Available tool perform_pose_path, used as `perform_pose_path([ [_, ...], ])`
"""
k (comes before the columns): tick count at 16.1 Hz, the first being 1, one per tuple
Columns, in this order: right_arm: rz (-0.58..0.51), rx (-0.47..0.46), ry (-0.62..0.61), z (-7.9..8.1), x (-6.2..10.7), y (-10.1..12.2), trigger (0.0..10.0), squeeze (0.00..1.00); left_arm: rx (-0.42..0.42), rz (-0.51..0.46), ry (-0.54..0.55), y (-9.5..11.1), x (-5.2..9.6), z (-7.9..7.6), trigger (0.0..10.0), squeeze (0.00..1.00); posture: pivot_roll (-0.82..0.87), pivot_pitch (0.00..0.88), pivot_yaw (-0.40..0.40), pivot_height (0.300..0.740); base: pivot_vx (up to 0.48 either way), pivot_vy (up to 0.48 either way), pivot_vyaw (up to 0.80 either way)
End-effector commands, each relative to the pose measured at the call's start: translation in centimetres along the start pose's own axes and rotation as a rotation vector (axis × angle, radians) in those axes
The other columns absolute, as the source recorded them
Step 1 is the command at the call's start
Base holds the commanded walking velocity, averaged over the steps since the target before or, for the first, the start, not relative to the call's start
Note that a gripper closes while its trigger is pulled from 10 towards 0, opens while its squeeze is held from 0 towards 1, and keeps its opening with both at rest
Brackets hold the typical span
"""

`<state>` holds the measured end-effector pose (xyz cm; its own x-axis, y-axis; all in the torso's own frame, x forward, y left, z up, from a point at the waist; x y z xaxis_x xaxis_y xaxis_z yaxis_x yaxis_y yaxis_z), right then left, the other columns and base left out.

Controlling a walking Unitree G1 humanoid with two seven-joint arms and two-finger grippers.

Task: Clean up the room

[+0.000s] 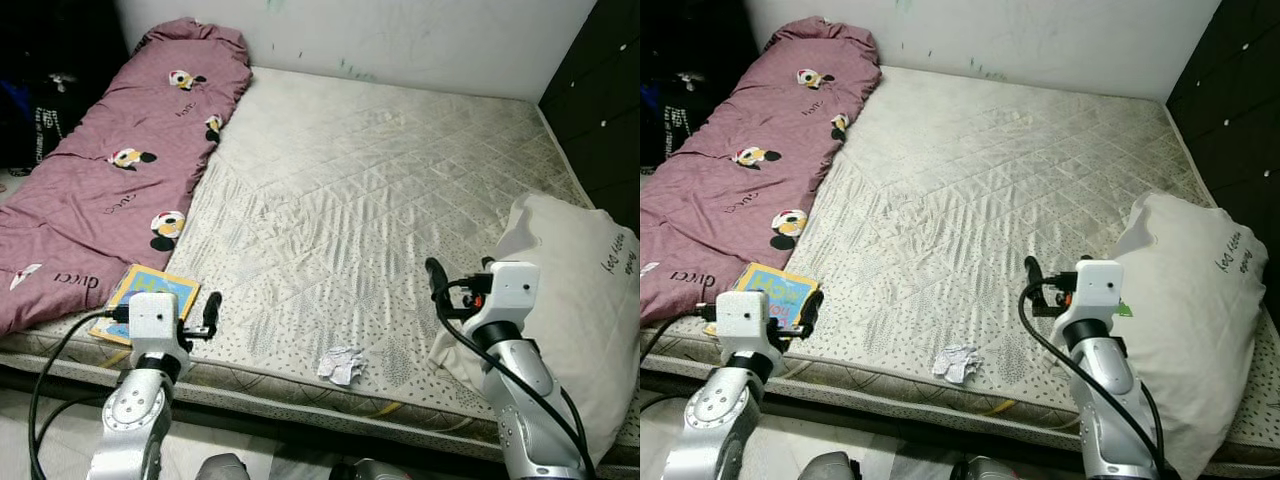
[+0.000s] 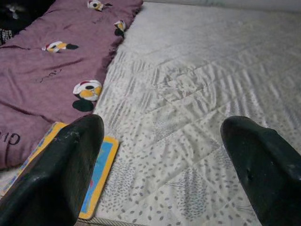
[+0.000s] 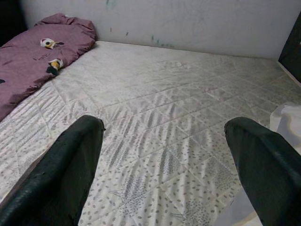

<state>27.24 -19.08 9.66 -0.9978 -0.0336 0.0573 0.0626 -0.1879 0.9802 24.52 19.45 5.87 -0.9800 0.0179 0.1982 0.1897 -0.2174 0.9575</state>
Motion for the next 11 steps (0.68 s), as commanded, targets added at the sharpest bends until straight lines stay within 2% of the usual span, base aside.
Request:
perform_pose_path([
  [1,-0.016,0.007,-0.004,-0.1,-0.4,0.5,10.0,0.00,-0.016,-0.018,-0.034,0.5,0.1,-0.3,10.0,0.00,0.03,0.047,-0.068,0.740,0.000,0.000,0.00],
  [3,-0.014,0.009,-0.007,-0.1,-0.5,0.6,10.0,0.00,-0.021,-0.020,0.006,0.7,-0.1,0.2,10.0,0.00,0.03,0.056,-0.067,0.740,0.000,0.000,-0.22],
  [4,-0.012,0.011,-0.016,-0.3,-0.4,0.6,10.0,0.00,-0.002,-0.042,0.054,0.8,-0.1,1.1,10.0,0.00,0.03,0.056,-0.067,0.740,0.000,0.000,-0.80],
  [5,-0.013,0.011,-0.020,-0.5,-0.3,0.6,10.0,0.00,-0.029,-0.051,0.093,0.7,0.0,1.8,10.0,0.00,0.01,0.059,-0.069,0.740,0.000,0.000,-0.80],
  [8,-0.011,0.022,-0.023,-0.7,-0.2,0.7,10.0,0.00,-0.034,-0.060,0.135,0.9,0.0,1.7,10.0,0.00,0.01,0.061,-0.074,0.740,0.000,0.000,0.00],
  [11,-0.008,0.033,-0.011,-0.5,-0.5,0.6,10.0,0.00,-0.013,-0.060,0.106,0.9,-0.1,1.1,10.0,0.00,0.01,0.057,-0.081,0.740,0.000,0.000,0.00],
])
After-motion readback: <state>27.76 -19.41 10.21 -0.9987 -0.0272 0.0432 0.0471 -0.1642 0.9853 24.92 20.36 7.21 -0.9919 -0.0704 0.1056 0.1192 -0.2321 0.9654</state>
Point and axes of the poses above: a point about 5 cm out from each wrist's last joint towards the gripper, its own x axis pointing back from the gripper into the wrist, its own y axis along the axis of the wrist's last joint, z = x × y, the point moved 2 cm from there along -x, pointing out of the wrist towards the gripper, and after that the axes turned 10 degrees about -x, right-handed, at the moved point
